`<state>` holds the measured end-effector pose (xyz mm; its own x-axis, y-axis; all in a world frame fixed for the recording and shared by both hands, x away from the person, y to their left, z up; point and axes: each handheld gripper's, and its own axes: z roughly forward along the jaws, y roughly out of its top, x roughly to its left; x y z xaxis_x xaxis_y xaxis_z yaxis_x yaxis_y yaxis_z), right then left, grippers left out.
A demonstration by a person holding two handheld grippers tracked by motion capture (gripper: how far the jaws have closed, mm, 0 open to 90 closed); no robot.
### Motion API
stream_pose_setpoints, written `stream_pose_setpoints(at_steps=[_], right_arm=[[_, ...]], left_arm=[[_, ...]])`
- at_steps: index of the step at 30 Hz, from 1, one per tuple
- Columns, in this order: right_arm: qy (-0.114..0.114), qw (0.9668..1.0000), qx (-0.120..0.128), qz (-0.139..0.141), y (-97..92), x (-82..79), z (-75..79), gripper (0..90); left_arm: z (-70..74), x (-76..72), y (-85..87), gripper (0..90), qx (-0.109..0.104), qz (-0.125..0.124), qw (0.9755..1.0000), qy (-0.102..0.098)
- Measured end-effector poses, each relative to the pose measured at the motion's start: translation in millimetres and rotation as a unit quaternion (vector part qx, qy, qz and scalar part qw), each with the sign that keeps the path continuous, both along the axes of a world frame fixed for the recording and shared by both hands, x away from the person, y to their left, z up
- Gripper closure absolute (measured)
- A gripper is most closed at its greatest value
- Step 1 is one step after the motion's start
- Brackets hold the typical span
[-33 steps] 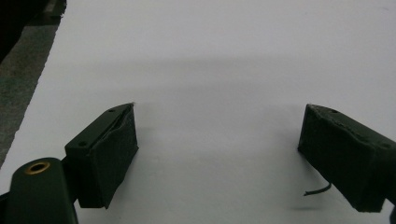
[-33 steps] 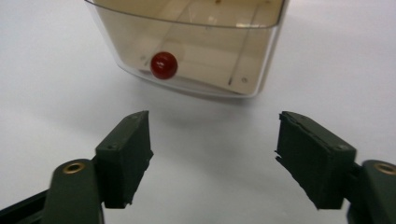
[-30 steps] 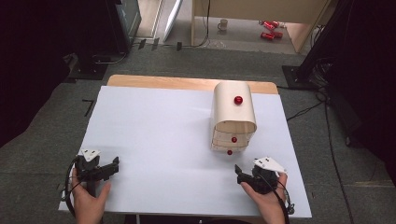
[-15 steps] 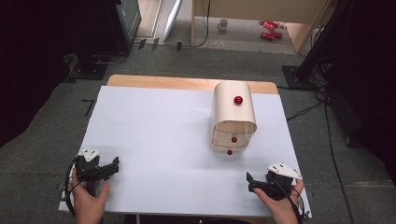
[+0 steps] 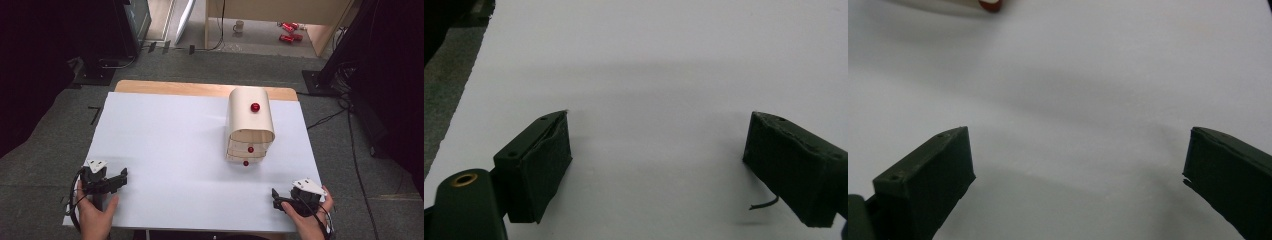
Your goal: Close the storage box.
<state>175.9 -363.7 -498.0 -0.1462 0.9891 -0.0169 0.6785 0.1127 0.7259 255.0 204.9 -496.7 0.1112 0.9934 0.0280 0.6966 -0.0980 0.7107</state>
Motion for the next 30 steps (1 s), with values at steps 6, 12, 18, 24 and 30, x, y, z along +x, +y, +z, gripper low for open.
stream_pose_setpoints(at_steps=[6, 12, 18, 24, 30], right_arm=[[0.005, 0.9999, 0.011, 0.007, -2.7, 1.9, -7.2, 0.0], [0.003, 0.9999, 0.012, 0.007, -2.8, 1.1, -8.0, 0.0], [0.002, 0.9999, 0.012, 0.007, -3.0, 1.1, -8.1, 0.0], [0.002, 0.9999, 0.013, 0.007, -2.9, 0.9, -8.2, 0.0], [0.001, 0.9999, 0.013, 0.007, -3.0, 0.8, -8.2, 0.0]], left_arm=[[0.0, -0.1, -0.1, 11.8, 0.0, 0.0, 1.0, 0.0], [0.0, -0.1, -0.1, 11.9, 0.0, 0.0, 1.0, 0.0], [0.0, -0.1, 0.0, 11.9, 0.0, 0.0, 1.0, 0.0], [0.0, -0.1, 0.0, 11.9, 0.0, 0.0, 1.0, 0.0], [0.0, -0.1, 0.0, 11.9, 0.0, 0.0, 1.0, 0.0]])
